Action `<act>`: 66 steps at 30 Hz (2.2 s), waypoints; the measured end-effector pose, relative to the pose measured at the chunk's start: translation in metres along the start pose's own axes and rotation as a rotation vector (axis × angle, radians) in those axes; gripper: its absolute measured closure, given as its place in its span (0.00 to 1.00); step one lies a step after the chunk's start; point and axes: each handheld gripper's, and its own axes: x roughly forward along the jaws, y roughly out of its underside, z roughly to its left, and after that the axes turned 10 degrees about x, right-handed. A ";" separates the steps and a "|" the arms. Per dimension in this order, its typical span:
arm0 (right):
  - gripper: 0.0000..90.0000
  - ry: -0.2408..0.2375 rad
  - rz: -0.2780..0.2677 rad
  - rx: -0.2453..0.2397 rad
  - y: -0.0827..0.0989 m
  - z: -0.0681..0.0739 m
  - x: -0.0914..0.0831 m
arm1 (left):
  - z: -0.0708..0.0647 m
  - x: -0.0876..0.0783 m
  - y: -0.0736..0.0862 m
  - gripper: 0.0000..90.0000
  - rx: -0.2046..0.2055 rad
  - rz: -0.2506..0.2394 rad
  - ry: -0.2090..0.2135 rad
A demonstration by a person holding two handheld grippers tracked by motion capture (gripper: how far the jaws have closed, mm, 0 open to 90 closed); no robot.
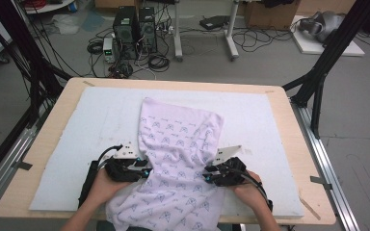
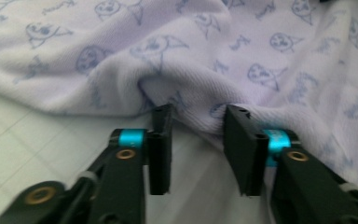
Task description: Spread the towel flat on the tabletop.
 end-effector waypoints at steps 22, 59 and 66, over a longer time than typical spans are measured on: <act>0.76 -0.001 0.002 -0.002 0.000 -0.002 0.003 | 0.002 -0.046 -0.012 0.97 0.036 -0.095 -0.099; 0.89 0.002 0.010 -0.006 0.007 -0.006 -0.006 | -0.002 0.003 -0.007 1.00 0.081 0.012 -0.088; 0.87 -0.005 0.003 0.004 0.008 -0.007 -0.005 | 0.007 -0.039 0.003 1.00 0.042 -0.066 -0.094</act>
